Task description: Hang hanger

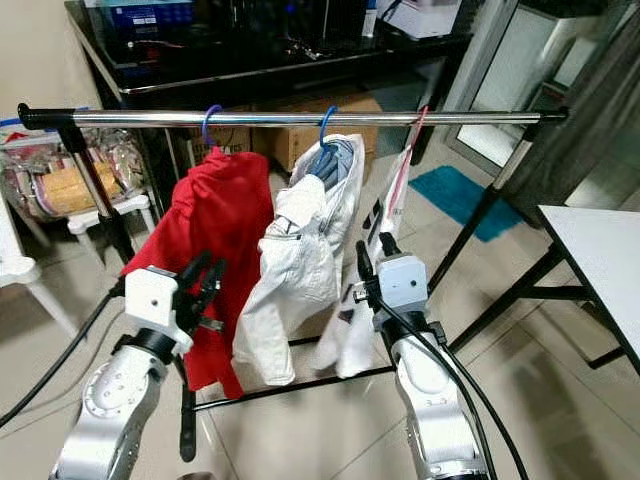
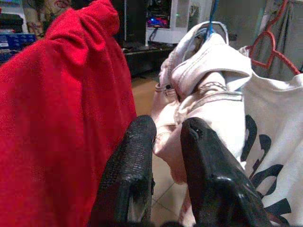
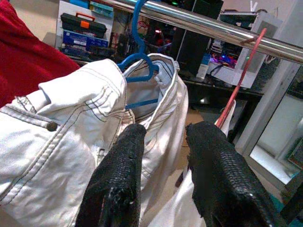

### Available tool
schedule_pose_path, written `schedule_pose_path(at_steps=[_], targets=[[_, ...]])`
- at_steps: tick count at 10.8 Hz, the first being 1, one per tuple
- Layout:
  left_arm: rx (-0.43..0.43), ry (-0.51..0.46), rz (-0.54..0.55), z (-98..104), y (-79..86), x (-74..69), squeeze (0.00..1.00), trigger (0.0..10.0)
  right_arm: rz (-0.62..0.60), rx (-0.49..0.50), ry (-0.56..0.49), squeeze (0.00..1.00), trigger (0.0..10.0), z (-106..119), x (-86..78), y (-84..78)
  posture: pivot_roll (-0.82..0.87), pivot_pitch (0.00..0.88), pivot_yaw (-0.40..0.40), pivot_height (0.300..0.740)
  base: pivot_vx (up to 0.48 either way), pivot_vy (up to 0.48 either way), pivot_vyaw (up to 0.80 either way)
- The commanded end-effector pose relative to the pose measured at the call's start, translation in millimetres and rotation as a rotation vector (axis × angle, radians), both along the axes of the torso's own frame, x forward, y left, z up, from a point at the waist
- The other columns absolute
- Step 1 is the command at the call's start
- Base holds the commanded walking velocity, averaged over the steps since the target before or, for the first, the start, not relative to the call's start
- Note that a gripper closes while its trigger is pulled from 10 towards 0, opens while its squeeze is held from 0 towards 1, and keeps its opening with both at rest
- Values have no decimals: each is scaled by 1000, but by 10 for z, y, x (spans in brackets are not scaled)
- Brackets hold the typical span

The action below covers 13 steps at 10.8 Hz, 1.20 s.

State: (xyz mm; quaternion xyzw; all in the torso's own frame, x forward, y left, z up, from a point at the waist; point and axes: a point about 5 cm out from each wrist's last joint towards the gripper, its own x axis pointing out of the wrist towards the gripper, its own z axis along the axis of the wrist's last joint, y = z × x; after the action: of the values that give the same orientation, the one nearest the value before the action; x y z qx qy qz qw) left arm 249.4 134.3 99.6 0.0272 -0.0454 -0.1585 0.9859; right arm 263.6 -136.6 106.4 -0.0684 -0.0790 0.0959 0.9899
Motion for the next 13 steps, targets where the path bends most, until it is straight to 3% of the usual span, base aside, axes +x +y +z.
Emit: schedule_pose_path(at_steps=[1, 4, 7, 8, 10, 11, 13], targets=[[5, -19, -20, 57, -53, 20, 0, 10000, -27, 0, 1, 0, 10000, -15, -3, -58, 211, 10, -72, 740, 0, 0, 0], [-25, -32, -7, 80, -112, 61, 0, 10000, -45, -17, -26, 0, 10000, 61, 78, -104, 173, 0, -85, 740, 0, 0, 0], [-4, -38, -32, 110, -74, 100, 0, 10000, -105, 13, -19, 0, 10000, 28, 125, -11, 161, 0, -55, 740, 0, 0, 0], [18, -67, -49, 169, -78, 161, 0, 10000, -119, 26, -1, 1000, 10000, 4, 179, 47, 153, 0, -39, 740, 0, 0, 0], [90, -145, -149, 285, -187, 187, 0, 10000, -158, 30, 39, 1000, 10000, -54, 298, 101, 148, 0, -36, 740, 0, 0, 0], [100, -150, -179, 281, -224, 181, 0, 10000, -194, 15, 71, 0, 10000, -110, 372, 97, 149, 0, -36, 740, 0, 0, 0], [107, -153, -186, 276, -232, 181, 0, 10000, -270, 7, 117, 0, 10000, -184, 471, 27, 157, 0, -38, 740, 0, 0, 0]])
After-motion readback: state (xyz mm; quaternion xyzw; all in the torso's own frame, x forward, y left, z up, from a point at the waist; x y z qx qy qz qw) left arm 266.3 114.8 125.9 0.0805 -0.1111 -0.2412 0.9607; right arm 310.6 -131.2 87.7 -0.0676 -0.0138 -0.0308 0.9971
